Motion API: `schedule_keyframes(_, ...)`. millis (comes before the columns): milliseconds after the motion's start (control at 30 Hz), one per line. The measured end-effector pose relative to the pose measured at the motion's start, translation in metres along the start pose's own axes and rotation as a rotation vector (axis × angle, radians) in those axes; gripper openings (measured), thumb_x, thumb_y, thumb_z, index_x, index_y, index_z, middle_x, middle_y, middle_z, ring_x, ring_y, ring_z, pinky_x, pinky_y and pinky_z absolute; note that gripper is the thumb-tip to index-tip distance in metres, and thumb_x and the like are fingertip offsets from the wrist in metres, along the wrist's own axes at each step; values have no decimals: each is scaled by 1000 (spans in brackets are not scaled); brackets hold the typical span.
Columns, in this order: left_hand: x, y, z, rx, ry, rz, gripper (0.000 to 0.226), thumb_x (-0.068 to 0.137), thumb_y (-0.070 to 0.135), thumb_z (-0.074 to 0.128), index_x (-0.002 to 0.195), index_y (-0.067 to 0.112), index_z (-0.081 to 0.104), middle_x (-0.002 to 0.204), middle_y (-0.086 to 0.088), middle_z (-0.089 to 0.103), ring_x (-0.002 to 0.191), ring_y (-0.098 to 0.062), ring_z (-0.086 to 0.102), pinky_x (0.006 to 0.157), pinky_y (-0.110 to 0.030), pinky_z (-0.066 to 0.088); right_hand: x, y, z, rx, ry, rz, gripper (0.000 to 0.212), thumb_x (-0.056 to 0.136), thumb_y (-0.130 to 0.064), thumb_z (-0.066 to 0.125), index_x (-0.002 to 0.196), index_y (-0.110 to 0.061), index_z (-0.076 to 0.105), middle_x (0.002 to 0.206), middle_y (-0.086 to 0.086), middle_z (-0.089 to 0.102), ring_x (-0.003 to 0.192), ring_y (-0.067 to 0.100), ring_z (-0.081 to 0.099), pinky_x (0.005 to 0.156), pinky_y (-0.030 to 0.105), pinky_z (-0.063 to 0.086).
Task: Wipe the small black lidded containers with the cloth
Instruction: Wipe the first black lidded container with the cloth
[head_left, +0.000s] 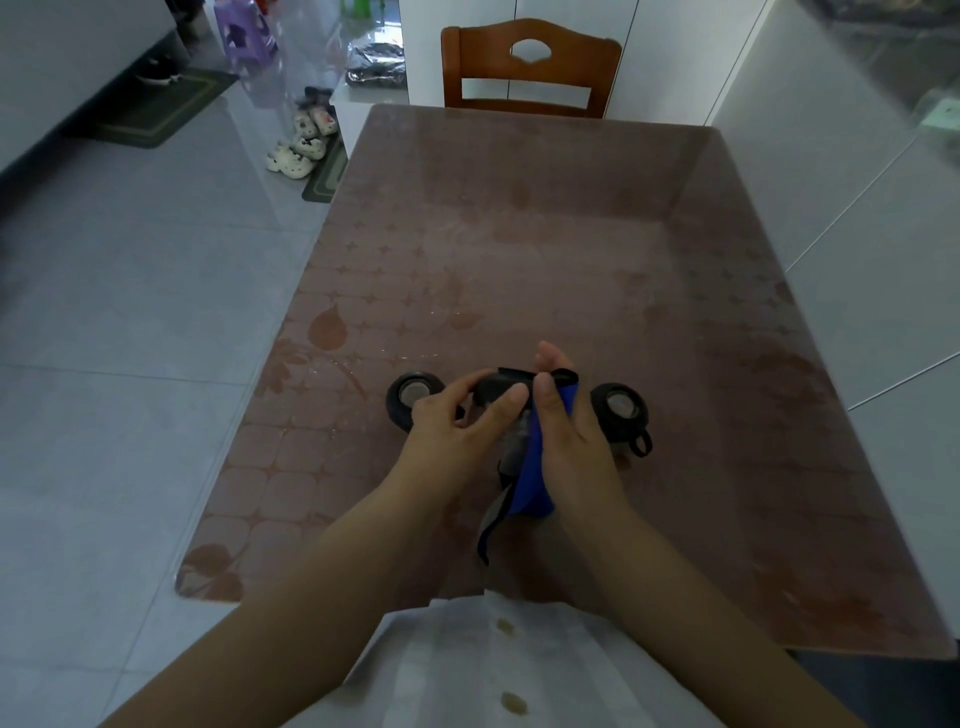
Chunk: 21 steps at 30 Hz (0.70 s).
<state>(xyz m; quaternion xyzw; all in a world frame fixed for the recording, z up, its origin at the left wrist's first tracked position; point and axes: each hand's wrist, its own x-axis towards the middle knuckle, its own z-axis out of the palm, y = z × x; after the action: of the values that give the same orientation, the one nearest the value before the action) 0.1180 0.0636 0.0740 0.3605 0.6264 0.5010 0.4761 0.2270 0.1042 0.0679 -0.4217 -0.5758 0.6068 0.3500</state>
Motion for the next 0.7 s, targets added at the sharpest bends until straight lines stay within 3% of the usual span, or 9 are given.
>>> schedule_keyframes(167, 3, -5, -6, -53, 2, -29, 59, 60, 51, 69, 113, 25, 62, 107, 9, 68, 91, 4, 65, 68, -9, 51, 1, 5, 4, -16, -61, -93, 28, 95, -41, 39, 121, -50, 39, 138, -12, 42, 130, 6, 42, 111, 38, 37)
schedule_keyframes(333, 4, -9, -10, -128, 7, -106, 55, 60, 58, 77, 104, 29, 63, 107, 0, 70, 99, -14, 67, 87, -32, 54, 6, 12, -1, 18, 5, -192, 29, 95, -36, 37, 122, -37, 48, 125, -8, 59, 122, 10, 53, 106, 45, 42)
schedule_keyframes(433, 2, -6, -9, -262, -20, -195, 69, 65, 58, 73, 117, 15, 58, 115, -13, 67, 102, -25, 66, 94, -44, 52, 6, 9, -2, 115, -17, -186, 28, 95, -35, 36, 119, -35, 49, 120, -6, 62, 120, 17, 56, 103, 47, 44)
schedule_keyframes(500, 2, -7, -11, -387, -63, -239, 60, 70, 57, 65, 111, 13, 61, 109, -13, 70, 96, -26, 69, 87, -41, 56, 6, 8, -3, 138, -32, -169, 28, 93, -41, 37, 117, -38, 52, 120, -6, 63, 119, 19, 56, 102, 47, 45)
schedule_keyframes(567, 4, -9, -13, -474, -106, -283, 47, 77, 54, 49, 101, 17, 65, 89, -5, 77, 79, -18, 73, 67, -30, 60, 6, 9, -3, 153, -45, -126, 25, 95, -38, 37, 114, -40, 54, 120, -7, 65, 118, 18, 57, 103, 48, 44)
schedule_keyframes(633, 5, -10, -14, -429, -113, -321, 46, 83, 55, 41, 98, 19, 65, 77, 0, 77, 69, -13, 73, 54, -24, 58, 5, 11, -4, 160, -40, -85, 25, 95, -40, 38, 110, -41, 58, 120, -7, 65, 118, 16, 57, 104, 48, 43)
schedule_keyframes(700, 4, -5, -15, -307, -122, -336, 47, 86, 54, 41, 97, 14, 65, 67, 3, 75, 61, -7, 71, 51, -18, 55, 4, 12, -5, 174, -16, -55, 27, 93, -43, 40, 112, -35, 57, 119, -5, 65, 118, 16, 58, 104, 48, 43)
